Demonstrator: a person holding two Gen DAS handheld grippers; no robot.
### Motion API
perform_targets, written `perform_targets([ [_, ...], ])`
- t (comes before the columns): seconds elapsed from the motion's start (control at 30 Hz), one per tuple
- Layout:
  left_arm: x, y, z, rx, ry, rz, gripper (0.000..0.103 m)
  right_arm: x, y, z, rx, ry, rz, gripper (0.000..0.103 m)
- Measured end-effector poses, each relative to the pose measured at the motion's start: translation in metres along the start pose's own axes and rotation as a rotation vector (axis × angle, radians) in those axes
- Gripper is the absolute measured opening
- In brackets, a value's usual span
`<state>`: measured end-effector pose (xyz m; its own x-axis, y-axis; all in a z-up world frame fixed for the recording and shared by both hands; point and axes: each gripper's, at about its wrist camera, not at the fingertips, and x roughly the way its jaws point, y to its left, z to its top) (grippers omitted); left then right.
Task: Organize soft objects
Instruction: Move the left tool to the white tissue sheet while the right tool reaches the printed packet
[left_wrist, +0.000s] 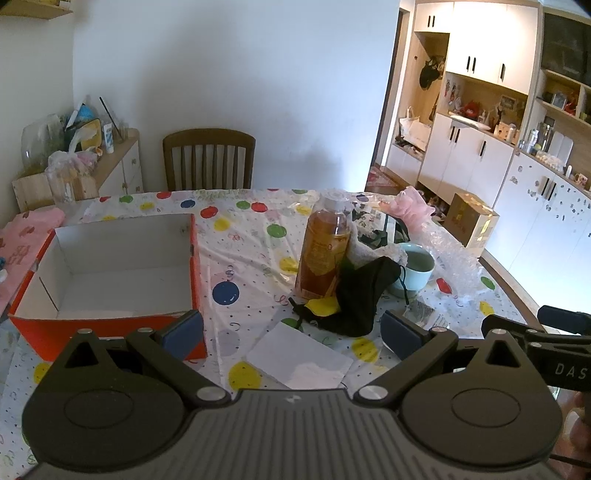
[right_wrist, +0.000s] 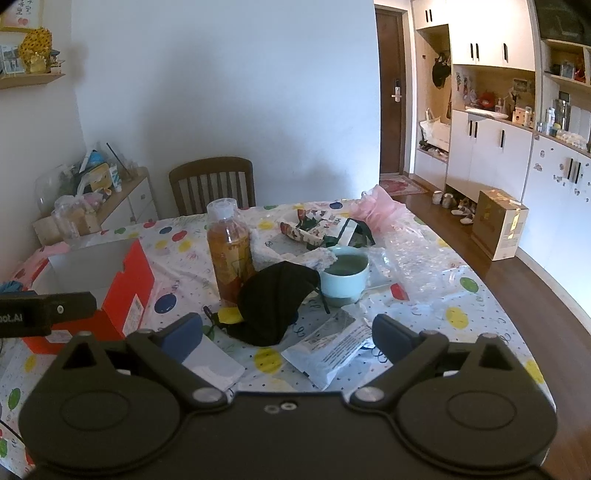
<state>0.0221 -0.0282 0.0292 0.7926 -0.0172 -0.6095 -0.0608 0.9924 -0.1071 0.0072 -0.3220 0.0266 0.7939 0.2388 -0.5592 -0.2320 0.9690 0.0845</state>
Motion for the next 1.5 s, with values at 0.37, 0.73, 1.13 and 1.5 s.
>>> perform_targets([
  [0.37, 0.039, -0.018, 0.004, -0.010, 0.034, 0.046, 0.103, 0.033, -0.036, 0.010, -0.021, 0.020, 0.027, 0.097],
  [0.73, 0.126, -0.032, -0.024, -0.040, 0.226, 0.116, 0.103, 0.105, -0.088, 0.007, -0.131, 0.119, 0.095, 0.094],
  [1.13, 0.196, -0.032, -0.043, -0.186, 0.402, 0.243, 0.103, 0.185, -0.097, 0.009, -0.141, 0.252, 0.136, 0.093],
  [1.5, 0.227, -0.023, -0.040, -0.402, 0.459, 0.294, 0.103, 0.208, -0.114, -0.009, 0.039, 0.400, 0.147, 0.093],
])
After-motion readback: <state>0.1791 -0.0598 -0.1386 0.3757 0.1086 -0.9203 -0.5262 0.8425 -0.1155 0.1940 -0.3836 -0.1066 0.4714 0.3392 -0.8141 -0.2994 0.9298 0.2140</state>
